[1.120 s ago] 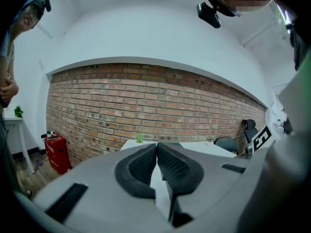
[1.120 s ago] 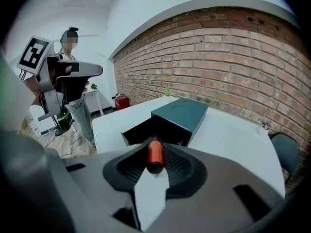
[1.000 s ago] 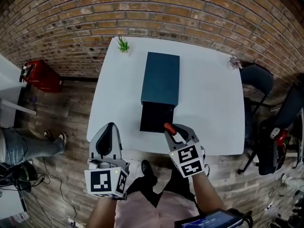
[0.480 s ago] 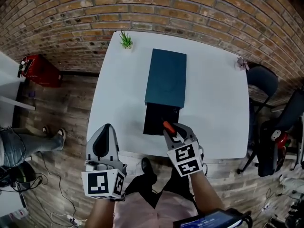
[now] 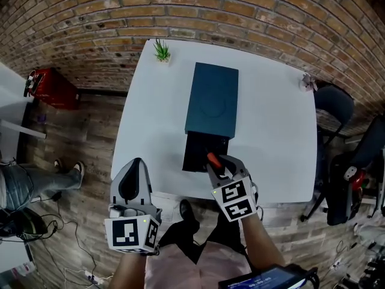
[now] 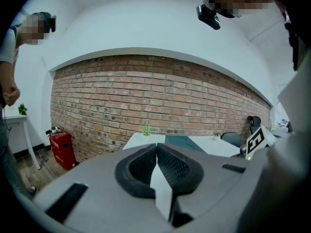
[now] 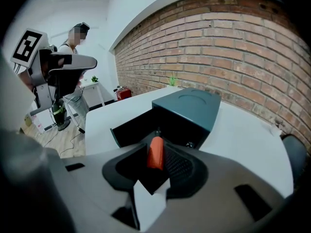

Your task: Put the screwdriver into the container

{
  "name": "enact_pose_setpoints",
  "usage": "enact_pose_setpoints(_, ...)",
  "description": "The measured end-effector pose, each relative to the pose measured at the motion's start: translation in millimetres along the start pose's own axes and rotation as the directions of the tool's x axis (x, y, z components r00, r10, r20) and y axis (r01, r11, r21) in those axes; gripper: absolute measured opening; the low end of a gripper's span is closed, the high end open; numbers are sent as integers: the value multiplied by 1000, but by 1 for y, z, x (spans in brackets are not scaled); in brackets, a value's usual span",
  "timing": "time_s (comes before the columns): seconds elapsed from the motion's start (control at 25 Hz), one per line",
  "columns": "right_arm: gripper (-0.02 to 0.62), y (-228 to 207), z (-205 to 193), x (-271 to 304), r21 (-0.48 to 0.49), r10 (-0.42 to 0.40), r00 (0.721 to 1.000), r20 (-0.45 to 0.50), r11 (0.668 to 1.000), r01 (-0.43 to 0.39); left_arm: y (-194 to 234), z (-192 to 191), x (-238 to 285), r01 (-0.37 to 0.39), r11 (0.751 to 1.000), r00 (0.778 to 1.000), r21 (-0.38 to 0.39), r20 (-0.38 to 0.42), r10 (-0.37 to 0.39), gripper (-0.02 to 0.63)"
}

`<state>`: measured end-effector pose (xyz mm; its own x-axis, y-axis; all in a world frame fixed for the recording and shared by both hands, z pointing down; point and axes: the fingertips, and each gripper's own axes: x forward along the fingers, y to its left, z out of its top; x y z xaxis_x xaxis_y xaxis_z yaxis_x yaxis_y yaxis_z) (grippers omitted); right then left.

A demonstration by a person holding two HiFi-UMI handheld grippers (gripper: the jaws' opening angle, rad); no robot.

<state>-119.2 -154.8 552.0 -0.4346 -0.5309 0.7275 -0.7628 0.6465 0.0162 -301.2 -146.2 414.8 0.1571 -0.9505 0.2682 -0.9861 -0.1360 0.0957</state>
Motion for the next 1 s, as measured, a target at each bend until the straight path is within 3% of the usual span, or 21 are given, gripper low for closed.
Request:
enact_pose_setpoints(0.12,154,3,-1,-1,-5,15,1000,5,1000,-14,-2,1,-3,-4,1000,1000,5,2,4,14)
enact_pose_setpoints(0.28,155,1,1,-9,-8,4,1000,25,1000,-4,-6,6,-10,-7,1000,1000,13,11,7,14)
enact_pose_setpoints(0.6,149,-21,33,-64,86,-49,980,195,996,32,-31,34,-24,15,999,997,36,73,-18,14)
enact_pose_setpoints(0.76,125,-33,75,-114,118,-99,934,343,991,61,-51,78,-33,28,998,986,54,160,-37,14)
enact_pose_setpoints(1.0,109,-50,142,-199,87,-157,818,553,988,131,-89,152,-42,39,994,953,99,297,-66,14)
